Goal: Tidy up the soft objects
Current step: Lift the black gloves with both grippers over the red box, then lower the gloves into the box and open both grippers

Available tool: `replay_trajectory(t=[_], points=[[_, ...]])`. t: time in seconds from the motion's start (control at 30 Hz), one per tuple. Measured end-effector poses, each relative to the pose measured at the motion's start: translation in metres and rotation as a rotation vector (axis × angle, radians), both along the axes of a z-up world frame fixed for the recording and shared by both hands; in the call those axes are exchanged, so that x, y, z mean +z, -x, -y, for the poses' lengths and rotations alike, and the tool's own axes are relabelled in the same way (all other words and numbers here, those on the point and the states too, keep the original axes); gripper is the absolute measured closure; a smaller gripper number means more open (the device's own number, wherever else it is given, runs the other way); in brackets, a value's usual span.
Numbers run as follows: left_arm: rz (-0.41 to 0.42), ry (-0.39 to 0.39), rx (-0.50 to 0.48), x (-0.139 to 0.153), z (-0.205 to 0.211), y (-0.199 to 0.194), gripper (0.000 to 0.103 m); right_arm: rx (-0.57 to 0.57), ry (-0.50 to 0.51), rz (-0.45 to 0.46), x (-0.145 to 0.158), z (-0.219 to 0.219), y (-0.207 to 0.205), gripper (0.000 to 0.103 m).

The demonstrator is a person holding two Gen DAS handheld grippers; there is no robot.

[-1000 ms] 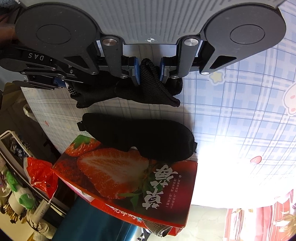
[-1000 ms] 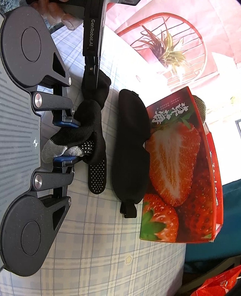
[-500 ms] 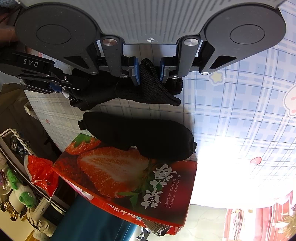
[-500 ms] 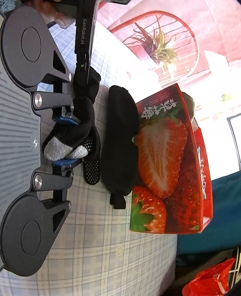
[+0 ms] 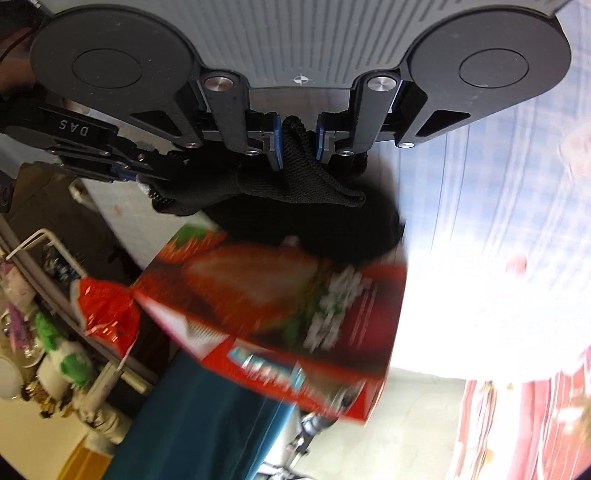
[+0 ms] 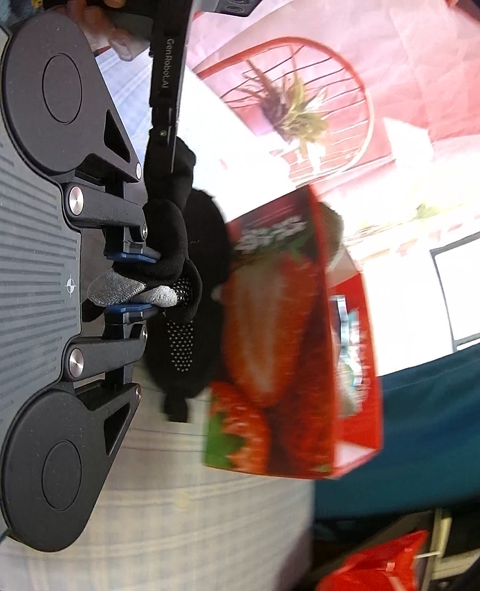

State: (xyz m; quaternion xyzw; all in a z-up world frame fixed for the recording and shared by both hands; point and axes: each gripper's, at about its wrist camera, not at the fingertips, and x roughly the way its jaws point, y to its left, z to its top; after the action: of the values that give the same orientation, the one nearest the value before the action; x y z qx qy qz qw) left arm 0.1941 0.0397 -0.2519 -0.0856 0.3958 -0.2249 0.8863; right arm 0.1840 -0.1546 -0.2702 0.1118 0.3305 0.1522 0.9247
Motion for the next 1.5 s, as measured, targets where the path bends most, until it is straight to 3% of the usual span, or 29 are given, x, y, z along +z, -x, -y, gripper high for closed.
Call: replay_trajectory(t=[0.2, 0.43, 1.2, 1.5], points=[[0.09, 0.005, -0.027, 0.04, 0.011, -0.005, 0.085, -0.028, -0.036, 0.058, 0.026, 0.015, -0.006, 0.084], [0.136, 0.004, -0.048, 0.065, 0.022, -0.017, 0.085, -0.046, -0.056, 0.097, 0.052, 0.026, -0.015, 0.084], [0.182, -0.024, -0.086, 0.105, 0.039, -0.047, 0.085, -0.038, -0.056, 0.137, 0.095, 0.044, -0.048, 0.084], [0.214, -0.051, -0.071, 0.125, 0.052, -0.096, 0.085, -0.041, -0.002, 0.174, 0.116, 0.049, -0.098, 0.084]])
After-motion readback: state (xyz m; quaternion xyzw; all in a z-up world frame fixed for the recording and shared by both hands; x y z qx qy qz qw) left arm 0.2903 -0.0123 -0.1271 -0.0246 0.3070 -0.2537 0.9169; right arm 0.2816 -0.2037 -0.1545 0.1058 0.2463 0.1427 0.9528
